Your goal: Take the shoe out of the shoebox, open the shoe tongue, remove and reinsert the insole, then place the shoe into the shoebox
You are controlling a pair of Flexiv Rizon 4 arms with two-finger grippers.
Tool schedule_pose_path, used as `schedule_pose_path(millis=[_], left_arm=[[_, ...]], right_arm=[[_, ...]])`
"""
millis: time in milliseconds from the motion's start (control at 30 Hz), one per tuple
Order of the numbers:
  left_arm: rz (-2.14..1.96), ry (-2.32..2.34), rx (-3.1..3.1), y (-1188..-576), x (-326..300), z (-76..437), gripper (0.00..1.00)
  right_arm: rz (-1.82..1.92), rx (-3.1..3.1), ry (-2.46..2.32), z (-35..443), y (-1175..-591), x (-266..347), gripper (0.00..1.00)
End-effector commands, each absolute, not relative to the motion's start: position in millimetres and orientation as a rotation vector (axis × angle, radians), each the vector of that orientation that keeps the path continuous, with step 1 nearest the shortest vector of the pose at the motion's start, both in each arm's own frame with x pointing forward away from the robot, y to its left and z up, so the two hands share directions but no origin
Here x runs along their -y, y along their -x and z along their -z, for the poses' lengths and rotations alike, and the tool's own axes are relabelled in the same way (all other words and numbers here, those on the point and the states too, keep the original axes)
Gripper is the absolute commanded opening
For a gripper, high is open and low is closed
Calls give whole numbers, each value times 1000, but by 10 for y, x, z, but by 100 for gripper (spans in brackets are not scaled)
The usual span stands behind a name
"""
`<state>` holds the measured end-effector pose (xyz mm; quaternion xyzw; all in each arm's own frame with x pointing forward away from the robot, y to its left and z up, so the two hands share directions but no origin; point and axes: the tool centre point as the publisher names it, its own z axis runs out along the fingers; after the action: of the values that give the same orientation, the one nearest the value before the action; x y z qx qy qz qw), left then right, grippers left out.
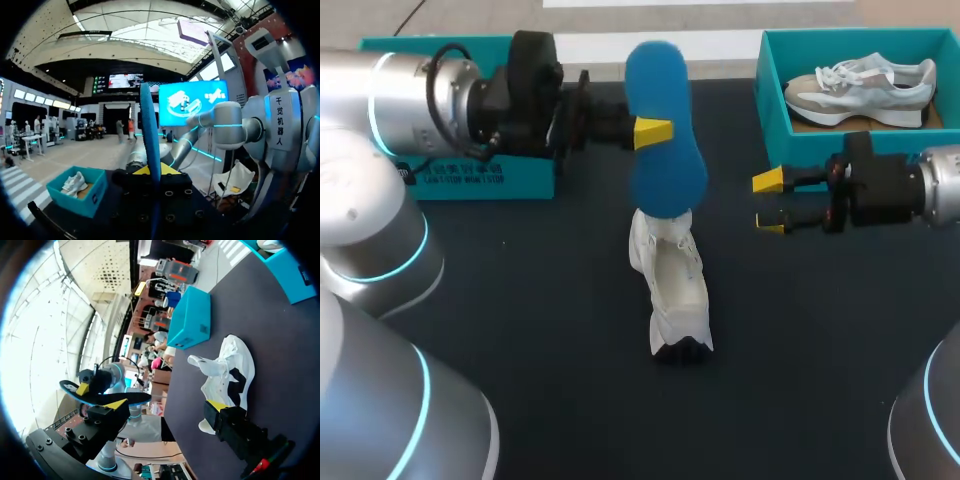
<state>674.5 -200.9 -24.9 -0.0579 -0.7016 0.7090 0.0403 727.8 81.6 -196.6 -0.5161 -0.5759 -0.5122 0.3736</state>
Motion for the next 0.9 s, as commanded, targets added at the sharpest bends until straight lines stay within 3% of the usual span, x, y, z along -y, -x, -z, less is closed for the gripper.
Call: schedule_pose_path(millis=[33, 767, 900], left_arm=[[-2644, 1528, 2229, -6778, 1919, 350, 0], [-2586, 1582, 2282, -6875, 1884, 392, 0], [-2555, 1768, 2281, -6855, 1833, 583, 0]], right_arm=[[1312, 1476, 1325, 1968, -7278, -835, 100], [1312, 1476, 1325, 1968, -7278, -835, 100], [1312, 1476, 1325, 1968, -7278, -835, 100]])
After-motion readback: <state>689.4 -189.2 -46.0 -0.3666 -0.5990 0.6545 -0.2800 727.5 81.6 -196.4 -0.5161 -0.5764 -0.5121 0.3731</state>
